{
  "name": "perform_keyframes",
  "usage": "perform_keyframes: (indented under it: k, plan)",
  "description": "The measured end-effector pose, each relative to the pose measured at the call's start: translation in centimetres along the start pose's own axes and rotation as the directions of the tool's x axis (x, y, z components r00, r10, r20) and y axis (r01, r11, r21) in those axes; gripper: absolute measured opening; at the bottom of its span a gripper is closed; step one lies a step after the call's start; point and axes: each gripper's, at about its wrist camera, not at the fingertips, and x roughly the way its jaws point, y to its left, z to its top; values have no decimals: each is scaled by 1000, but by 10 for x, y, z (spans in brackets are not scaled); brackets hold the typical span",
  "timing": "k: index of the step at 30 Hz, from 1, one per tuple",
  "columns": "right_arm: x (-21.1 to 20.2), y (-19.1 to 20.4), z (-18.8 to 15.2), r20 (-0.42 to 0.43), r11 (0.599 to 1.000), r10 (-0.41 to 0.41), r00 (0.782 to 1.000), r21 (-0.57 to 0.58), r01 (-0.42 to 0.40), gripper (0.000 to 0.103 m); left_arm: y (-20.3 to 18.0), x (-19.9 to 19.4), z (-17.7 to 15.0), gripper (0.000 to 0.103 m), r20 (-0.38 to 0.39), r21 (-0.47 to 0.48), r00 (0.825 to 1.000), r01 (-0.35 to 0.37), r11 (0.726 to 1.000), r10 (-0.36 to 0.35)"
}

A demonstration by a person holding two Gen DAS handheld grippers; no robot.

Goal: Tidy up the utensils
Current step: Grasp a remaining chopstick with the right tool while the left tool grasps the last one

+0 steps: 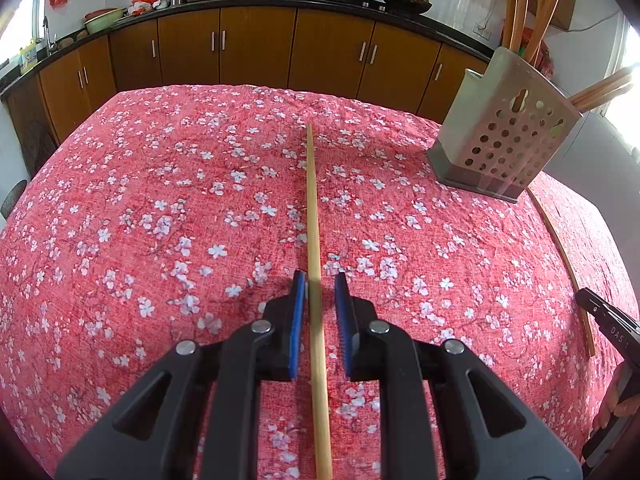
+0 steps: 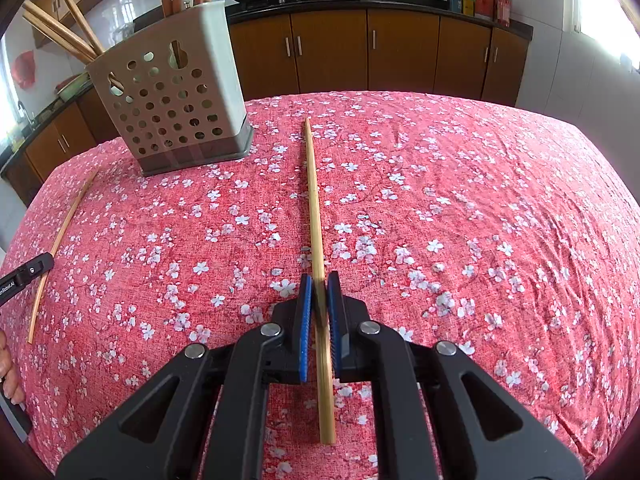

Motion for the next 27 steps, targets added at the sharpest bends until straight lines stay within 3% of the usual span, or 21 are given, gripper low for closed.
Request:
perform_keyframes:
  k: [27]
  plan:
    - [0, -1, 0, 0, 1000, 6, 1000, 9, -6, 9, 0, 0, 1, 18, 0, -5, 1000, 7, 1000, -7]
